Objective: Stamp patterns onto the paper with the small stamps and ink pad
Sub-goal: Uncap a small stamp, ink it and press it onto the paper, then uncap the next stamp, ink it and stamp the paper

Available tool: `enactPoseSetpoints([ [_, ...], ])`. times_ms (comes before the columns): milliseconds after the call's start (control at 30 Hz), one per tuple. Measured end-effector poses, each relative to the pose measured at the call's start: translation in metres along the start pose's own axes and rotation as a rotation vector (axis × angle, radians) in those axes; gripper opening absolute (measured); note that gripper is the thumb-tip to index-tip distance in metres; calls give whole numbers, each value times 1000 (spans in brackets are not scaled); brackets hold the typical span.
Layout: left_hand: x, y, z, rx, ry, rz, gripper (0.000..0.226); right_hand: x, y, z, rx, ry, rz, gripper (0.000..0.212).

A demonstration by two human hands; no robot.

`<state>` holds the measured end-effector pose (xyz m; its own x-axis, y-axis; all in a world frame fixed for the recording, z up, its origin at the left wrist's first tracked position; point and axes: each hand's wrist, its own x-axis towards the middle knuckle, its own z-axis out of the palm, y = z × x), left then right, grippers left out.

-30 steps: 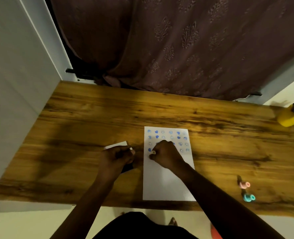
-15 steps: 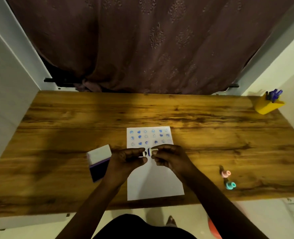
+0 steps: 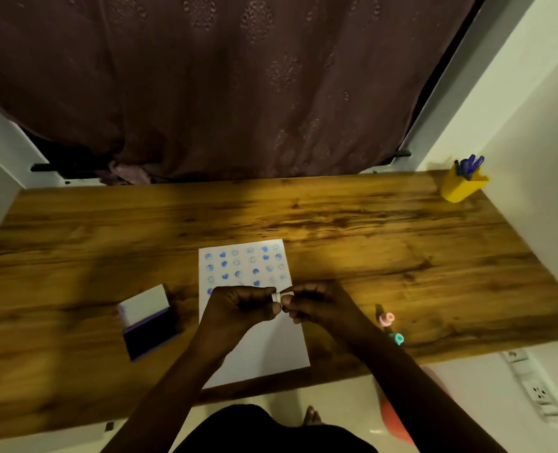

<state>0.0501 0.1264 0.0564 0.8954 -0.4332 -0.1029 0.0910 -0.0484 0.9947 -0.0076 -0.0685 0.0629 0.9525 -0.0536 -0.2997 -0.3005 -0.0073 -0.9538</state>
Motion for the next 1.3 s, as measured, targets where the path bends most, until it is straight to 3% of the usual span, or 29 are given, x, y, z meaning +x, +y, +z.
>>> enactPoseSetpoints([
  [300, 7, -15, 48, 53, -63, -33, 49, -13, 16, -46, -127, 32, -8, 20],
  [500, 25, -32, 77, 170, -15, -196, 49, 4, 27, -83, -591, 192, -110, 14],
  [733, 24, -44, 79, 287, 52, -256, 36, 28, 57, -99, -1056, 142, -158, 28],
  [1133, 21, -44, 87, 276, 107, -290, 37, 41, 60, -101, -1094, 51, -182, 30],
  [1300, 23, -47, 92, 288, 110, -295, 28, 36, 54, -107, -1034, 40, -219, 22],
])
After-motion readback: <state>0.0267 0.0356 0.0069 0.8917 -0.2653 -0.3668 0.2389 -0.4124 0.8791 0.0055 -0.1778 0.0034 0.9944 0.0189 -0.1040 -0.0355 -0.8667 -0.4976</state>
